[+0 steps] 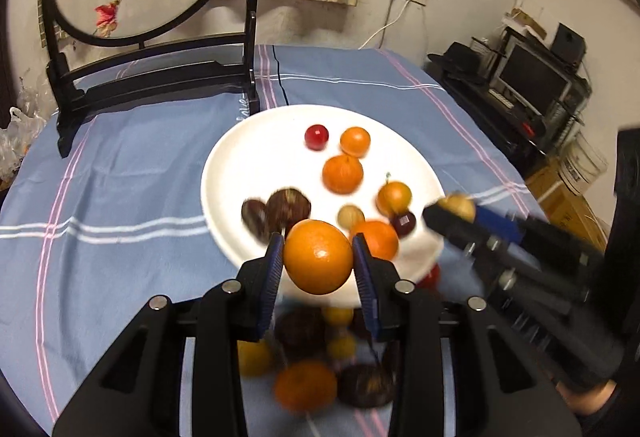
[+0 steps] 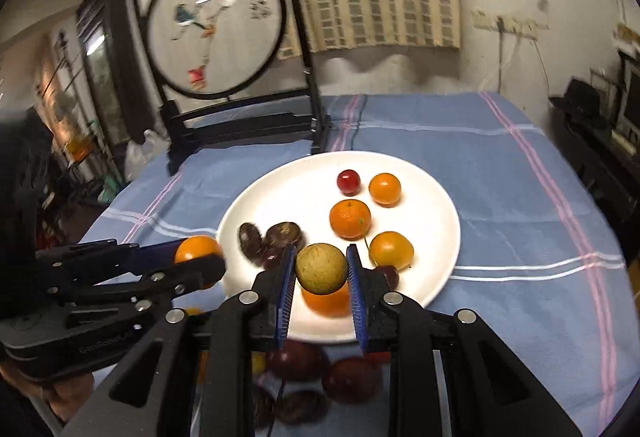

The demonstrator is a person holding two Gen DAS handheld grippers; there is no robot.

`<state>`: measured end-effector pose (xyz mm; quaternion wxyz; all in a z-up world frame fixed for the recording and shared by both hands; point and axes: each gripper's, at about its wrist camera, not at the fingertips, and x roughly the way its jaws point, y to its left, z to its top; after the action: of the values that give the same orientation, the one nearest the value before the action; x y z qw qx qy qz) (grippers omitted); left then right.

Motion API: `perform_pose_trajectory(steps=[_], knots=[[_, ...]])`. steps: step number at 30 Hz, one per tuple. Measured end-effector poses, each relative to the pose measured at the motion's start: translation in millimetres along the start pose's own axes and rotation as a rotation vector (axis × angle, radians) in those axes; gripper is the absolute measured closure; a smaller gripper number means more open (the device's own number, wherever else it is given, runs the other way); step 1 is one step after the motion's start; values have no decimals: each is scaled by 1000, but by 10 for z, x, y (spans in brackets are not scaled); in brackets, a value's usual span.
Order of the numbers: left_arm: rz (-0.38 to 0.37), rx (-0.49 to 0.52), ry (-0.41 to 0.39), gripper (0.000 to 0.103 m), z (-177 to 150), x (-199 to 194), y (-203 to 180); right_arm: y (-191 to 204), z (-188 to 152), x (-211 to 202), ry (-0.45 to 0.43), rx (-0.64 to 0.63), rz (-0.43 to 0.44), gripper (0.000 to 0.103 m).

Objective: Organize fruits
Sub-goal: 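Release the mandarin and yellow plum onto the plate from both tools, then grasp another mandarin with the left tool while the right tool grasps a dark round fruit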

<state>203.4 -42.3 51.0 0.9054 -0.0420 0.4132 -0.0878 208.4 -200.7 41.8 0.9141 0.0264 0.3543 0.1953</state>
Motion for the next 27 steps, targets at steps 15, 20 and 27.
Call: perform_pose_trajectory(steps=[15, 20, 27], knots=[[13, -143, 2, 34, 262, 478, 170, -488, -72, 346, -1, 205, 84, 36], [-28, -139, -27, 33, -54, 218, 224, -486, -141, 244, -8, 213, 72, 27], [12, -147, -23, 24, -387, -30, 349, -461, -310, 125, 9, 236, 48, 22]])
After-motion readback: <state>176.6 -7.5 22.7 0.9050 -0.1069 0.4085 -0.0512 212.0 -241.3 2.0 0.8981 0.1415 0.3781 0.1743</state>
